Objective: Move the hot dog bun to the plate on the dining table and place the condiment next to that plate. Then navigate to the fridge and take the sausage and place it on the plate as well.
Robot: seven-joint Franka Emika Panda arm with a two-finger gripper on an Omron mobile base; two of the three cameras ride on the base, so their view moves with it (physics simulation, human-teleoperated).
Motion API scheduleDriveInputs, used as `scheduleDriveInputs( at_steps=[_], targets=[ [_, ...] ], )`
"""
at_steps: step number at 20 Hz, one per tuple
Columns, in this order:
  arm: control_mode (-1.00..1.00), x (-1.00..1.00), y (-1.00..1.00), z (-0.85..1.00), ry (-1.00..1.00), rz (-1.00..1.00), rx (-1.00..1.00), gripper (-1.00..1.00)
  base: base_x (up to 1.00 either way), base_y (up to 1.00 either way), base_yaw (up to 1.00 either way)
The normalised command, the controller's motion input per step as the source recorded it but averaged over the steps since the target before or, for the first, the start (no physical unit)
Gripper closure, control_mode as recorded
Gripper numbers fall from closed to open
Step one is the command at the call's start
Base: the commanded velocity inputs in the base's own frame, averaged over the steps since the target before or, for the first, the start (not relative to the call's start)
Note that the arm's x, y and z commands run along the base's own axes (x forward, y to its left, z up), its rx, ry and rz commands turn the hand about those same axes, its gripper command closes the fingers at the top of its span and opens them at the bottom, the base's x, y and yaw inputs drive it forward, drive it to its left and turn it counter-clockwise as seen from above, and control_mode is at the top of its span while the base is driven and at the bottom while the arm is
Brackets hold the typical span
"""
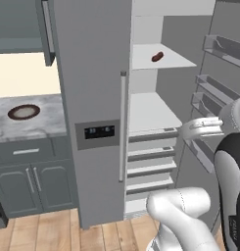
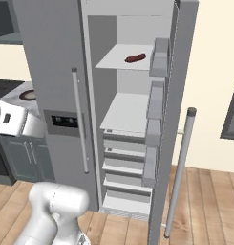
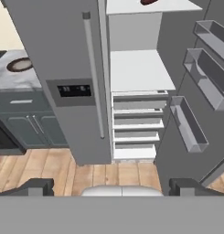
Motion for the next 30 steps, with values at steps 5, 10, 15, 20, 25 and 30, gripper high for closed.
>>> scheduleDriveInputs(
  at_steps=[5,10,15,20,25,30],
  targets=[
    [1.00,0.00,0.00,0.00,0.00,0.00,0.00,-1.00,0.75,0.00,-0.16],
    [1.00,0.00,0.00,0.00,0.00,0.00,0.00,-1.00,0.56,0.00,-0.32],
    [1.00,0.00,0.00,0.00,0.00,0.00,0.00,-1.00,0.57,0.02,-0.40],
    [1.00,0.00,0.00,0.00,0.00,0.00,0.00,-1.00,0.62,0.08,-0.27],
    [1.00,0.00,0.00,0.00,0.00,0.00,0.00,-1.00,0.47,-0.02,-0.02],
    [-1.00,0.55,-0.15,0.03,0.00,0.01,0.00,-1.00,0.11,-0.02,0.00]
  ],
)
